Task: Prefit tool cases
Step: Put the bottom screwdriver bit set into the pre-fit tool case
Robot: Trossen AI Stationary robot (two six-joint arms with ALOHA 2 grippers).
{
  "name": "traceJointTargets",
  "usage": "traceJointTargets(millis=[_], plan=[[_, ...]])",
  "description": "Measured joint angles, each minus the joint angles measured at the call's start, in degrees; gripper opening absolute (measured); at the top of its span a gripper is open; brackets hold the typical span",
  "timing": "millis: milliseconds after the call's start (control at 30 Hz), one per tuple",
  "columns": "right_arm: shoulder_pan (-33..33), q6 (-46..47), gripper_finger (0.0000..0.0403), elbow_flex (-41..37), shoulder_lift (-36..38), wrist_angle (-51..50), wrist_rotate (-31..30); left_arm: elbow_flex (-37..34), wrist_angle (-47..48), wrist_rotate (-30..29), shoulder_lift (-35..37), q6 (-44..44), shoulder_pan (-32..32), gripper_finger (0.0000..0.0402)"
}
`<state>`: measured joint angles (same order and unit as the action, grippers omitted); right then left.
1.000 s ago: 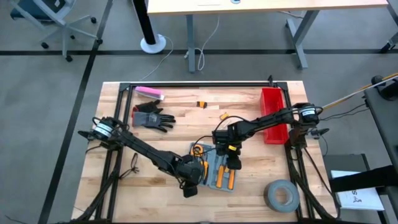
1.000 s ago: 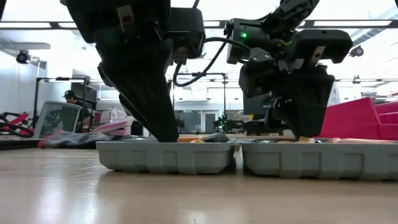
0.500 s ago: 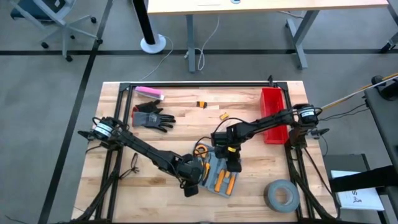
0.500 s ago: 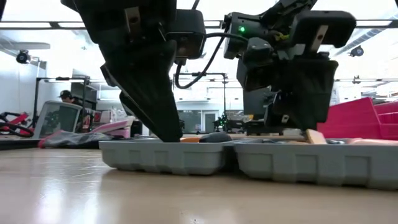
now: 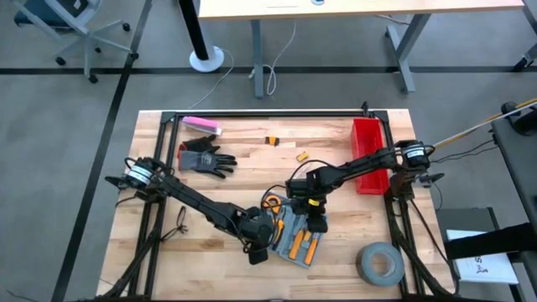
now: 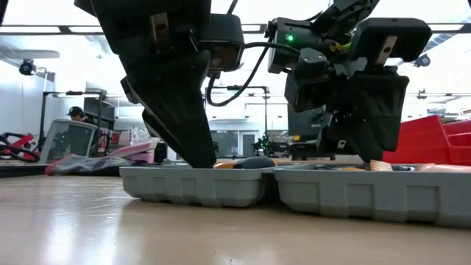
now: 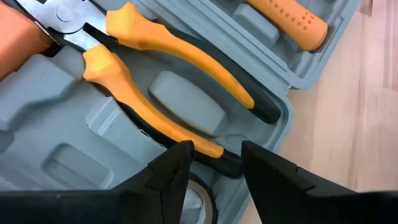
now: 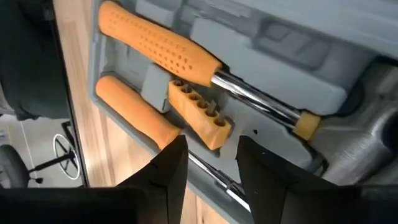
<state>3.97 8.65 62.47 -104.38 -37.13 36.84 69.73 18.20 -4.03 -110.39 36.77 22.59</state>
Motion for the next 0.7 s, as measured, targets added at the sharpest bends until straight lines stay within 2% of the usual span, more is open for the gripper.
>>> traceJointTargets(millis=[433,700], plan=[[0.41,0.79,0.0104,0.31,-0.33,0.82,1.07,-0.06,0.77,0.22,0.00,0.37,-0.59,0.0153],[1.15,0.51,0.0107,4.54,0.13,-0.07,0.43,-0.07,1.28,0.19,0.00,0.66,-0.59,0.0153]])
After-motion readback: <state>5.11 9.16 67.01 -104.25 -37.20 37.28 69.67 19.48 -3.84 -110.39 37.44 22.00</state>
